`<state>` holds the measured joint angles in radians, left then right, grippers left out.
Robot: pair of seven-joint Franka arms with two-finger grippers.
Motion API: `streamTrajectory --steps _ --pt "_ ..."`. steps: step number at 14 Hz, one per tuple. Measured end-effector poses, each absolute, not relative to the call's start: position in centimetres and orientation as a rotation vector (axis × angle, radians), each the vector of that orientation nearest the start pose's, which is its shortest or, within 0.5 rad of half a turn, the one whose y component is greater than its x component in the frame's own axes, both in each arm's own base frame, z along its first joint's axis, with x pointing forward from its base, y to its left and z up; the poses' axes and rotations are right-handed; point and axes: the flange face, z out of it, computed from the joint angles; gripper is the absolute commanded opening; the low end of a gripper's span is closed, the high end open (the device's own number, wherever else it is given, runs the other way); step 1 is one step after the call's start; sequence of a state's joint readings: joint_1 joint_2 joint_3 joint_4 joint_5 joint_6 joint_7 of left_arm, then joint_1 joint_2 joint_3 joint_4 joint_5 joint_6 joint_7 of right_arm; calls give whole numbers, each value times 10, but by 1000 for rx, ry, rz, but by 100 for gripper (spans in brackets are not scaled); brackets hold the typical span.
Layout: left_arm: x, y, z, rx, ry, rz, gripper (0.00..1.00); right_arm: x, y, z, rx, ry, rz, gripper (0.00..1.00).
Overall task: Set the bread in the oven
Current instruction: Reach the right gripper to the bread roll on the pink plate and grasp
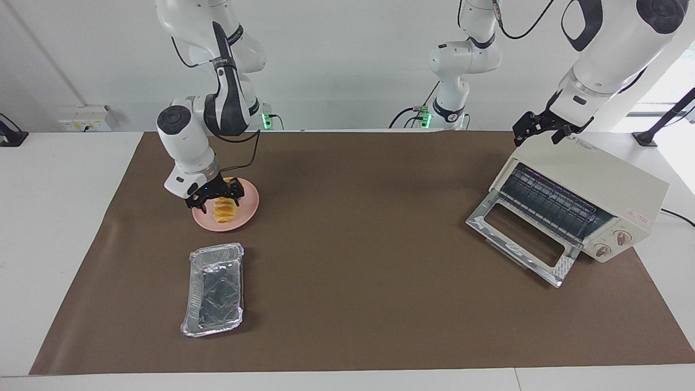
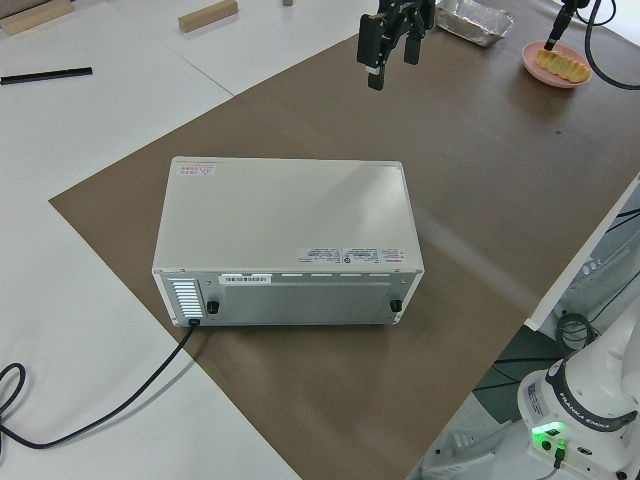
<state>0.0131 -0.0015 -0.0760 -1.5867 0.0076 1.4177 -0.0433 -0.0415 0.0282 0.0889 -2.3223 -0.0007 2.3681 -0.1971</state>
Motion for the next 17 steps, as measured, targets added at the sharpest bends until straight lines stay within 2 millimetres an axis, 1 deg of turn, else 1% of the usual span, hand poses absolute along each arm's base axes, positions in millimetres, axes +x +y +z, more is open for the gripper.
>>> streamTrajectory --steps 4,5,6,7,8,15,16,17 --pt "535 -33 606 -3114 30 260 100 498 24 307 -3118 -384 -48 100" --pt "535 -33 606 -3114 30 260 100 496 23 304 -3117 -383 -39 82" --pt "535 -33 606 -3114 30 260 100 495 23 301 -3117 -382 -31 40" --pt "535 -33 606 -3114 30 260 100 494 23 300 -3117 -382 -27 3" --pt "535 -33 606 -3114 30 260 100 494 23 300 -3117 -381 -26 0" --pt "535 -33 606 -3114 30 260 100 496 21 303 -3117 -376 -17 0" --pt "535 -33 606 -3114 30 260 100 499 21 308 -3116 -377 2 0" --pt "535 -33 606 -3114 30 260 100 505 21 317 -3115 -377 28 0"
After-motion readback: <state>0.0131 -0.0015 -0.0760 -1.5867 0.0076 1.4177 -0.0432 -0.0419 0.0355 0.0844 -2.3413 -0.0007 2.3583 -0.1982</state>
